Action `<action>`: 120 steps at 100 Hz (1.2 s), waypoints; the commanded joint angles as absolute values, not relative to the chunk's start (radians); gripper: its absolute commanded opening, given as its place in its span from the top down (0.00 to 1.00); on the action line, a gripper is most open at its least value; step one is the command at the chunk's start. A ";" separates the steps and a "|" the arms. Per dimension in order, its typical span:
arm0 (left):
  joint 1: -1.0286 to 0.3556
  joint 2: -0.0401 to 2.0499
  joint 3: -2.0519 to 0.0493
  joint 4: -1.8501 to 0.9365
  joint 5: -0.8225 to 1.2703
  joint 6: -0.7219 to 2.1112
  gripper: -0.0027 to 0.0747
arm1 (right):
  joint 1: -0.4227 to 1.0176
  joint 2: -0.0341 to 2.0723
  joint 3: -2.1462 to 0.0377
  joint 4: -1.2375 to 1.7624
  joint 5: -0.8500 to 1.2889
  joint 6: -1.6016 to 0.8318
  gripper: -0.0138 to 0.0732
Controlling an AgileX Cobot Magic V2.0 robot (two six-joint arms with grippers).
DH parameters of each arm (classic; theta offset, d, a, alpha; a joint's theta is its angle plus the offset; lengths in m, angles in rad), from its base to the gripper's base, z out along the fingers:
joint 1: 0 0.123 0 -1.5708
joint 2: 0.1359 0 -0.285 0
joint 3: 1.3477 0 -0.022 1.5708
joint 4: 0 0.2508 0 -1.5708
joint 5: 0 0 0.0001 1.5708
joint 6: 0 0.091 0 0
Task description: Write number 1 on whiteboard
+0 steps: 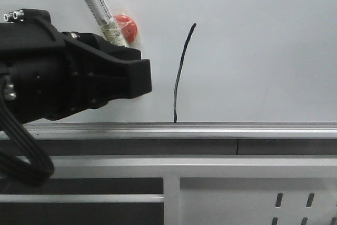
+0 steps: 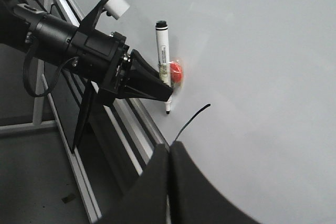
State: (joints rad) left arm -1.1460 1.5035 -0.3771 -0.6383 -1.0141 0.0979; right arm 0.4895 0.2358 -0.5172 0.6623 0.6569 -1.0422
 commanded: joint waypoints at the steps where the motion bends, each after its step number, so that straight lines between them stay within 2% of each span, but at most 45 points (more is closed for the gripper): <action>1: -1.137 1.480 -0.403 -0.656 -1.117 0.087 0.80 | 0.487 0.246 -0.540 0.685 0.603 -1.043 0.92; 34: -1.137 1.480 -0.403 -0.656 -1.117 0.087 0.81 | 0.487 0.246 -0.540 0.688 0.603 -1.043 0.92; 43: -1.137 1.480 -0.403 -0.656 -1.106 0.087 0.88 | 0.487 0.246 -0.540 0.688 0.603 -1.043 0.92; 52: -1.137 1.478 -0.403 -0.656 -1.051 0.087 0.99 | 0.487 0.246 -0.540 0.688 0.603 -1.043 0.92; 101: -1.137 1.472 -0.466 -0.805 -0.687 0.040 0.99 | 0.487 0.246 -0.512 0.692 0.604 -1.043 0.92; 120: -1.137 1.472 -0.523 -0.808 -0.665 0.112 0.99 | 0.487 0.246 -0.503 0.723 0.604 -1.043 0.92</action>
State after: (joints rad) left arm -1.1388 1.5035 -0.4780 -0.8167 -0.6105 0.0728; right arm 0.4895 0.2358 -0.4808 0.6806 0.6607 -1.0422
